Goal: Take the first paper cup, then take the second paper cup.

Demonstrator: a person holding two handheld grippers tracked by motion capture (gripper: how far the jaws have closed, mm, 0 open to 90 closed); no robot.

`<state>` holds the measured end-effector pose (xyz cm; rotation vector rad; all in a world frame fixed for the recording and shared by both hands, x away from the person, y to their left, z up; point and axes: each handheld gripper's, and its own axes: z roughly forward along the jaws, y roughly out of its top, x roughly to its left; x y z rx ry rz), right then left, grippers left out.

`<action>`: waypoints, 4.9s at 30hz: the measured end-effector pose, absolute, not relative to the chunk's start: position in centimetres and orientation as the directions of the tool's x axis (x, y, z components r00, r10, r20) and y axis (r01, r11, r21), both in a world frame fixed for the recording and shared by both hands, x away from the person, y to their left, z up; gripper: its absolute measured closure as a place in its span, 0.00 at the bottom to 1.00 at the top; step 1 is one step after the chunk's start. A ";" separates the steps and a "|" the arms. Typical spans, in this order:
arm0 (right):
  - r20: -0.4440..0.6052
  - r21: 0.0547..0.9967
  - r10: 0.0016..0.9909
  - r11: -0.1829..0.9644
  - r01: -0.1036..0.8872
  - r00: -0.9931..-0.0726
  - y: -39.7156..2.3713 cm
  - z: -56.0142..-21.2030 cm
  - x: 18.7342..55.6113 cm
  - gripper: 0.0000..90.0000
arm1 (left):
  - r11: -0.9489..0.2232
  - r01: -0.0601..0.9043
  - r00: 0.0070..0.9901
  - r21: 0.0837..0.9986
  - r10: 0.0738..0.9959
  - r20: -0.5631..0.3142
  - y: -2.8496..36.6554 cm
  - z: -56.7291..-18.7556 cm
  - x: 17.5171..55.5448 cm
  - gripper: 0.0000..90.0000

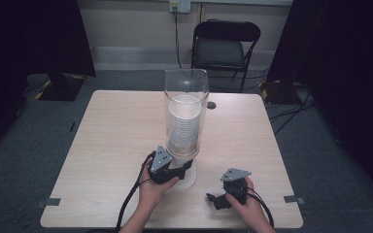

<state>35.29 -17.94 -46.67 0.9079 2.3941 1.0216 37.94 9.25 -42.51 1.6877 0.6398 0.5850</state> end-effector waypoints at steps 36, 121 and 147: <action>-0.091 0.744 0.689 0.527 0.411 -0.719 -17.9 -46.7 35.3 0.00 | -0.186 0.062 0.712 0.981 0.696 0.086 9.2 -41.6 37.4 0.40; -0.093 0.743 0.681 0.533 0.404 -0.727 -18.0 -46.6 35.5 0.00 | -0.266 0.354 0.510 0.897 0.859 0.053 21.8 -45.7 38.8 0.35; -0.093 0.743 0.681 0.533 0.404 -0.727 -18.0 -46.6 35.5 0.00 | -0.271 0.401 0.472 0.875 0.880 0.056 23.2 -46.5 39.6 0.34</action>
